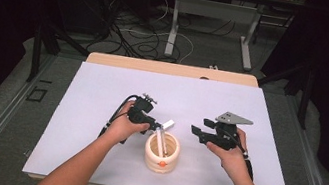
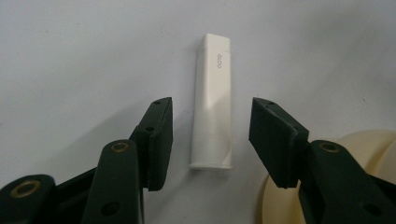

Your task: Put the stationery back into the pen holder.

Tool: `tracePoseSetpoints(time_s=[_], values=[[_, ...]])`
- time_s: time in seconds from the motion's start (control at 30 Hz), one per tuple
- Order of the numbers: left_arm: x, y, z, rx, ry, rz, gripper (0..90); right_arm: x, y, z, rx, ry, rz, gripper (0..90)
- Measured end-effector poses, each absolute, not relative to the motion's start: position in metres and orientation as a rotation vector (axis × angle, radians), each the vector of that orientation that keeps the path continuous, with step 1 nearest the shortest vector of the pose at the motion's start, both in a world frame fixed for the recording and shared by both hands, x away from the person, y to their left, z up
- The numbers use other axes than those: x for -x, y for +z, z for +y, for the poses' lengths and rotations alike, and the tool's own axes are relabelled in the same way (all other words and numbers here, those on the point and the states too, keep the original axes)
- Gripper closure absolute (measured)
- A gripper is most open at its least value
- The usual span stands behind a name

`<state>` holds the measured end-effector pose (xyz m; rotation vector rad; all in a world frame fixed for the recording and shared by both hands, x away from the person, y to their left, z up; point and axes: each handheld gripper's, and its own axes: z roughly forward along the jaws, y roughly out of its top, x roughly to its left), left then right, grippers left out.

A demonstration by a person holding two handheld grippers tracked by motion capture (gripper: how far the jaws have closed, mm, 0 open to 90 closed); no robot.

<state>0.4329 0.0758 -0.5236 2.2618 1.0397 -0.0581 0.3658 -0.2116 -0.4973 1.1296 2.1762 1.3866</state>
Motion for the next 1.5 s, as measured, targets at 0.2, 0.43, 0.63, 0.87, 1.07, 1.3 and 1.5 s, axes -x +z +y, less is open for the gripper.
tracePoseSetpoints(time_s=[0.2, 0.43, 0.63, 0.87, 1.07, 1.3, 1.5], values=[[-0.434, -0.528, 0.073, -2.279, -0.084, 1.052, 51.5, -0.365, -0.497, -0.213, -1.132, 1.389, 2.174, 40.0], [-0.435, -0.532, 0.071, -2.298, -0.111, 1.054, 52.6, -0.365, -0.499, -0.212, -1.143, 1.384, 2.180, 40.0], [-0.436, -0.535, 0.070, -2.322, -0.129, 1.066, 55.7, -0.365, -0.500, -0.212, -1.145, 1.387, 2.178, 40.0], [-0.437, -0.538, 0.069, -2.340, -0.135, 1.075, 60.8, -0.365, -0.501, -0.212, -1.142, 1.380, 2.180, 40.0], [-0.438, -0.538, 0.070, -2.342, -0.161, 1.075, 65.9, -0.366, -0.501, -0.212, -1.148, 1.390, 2.180, 40.1], [-0.439, -0.538, 0.071, -2.325, -0.184, 1.101, 66.8, -0.367, -0.502, -0.213, -1.143, 1.378, 2.183, 40.1], [-0.439, -0.538, 0.071, -2.322, -0.185, 1.113, 67.0, -0.366, -0.501, -0.213, -1.148, 1.388, 2.175, 40.1]])
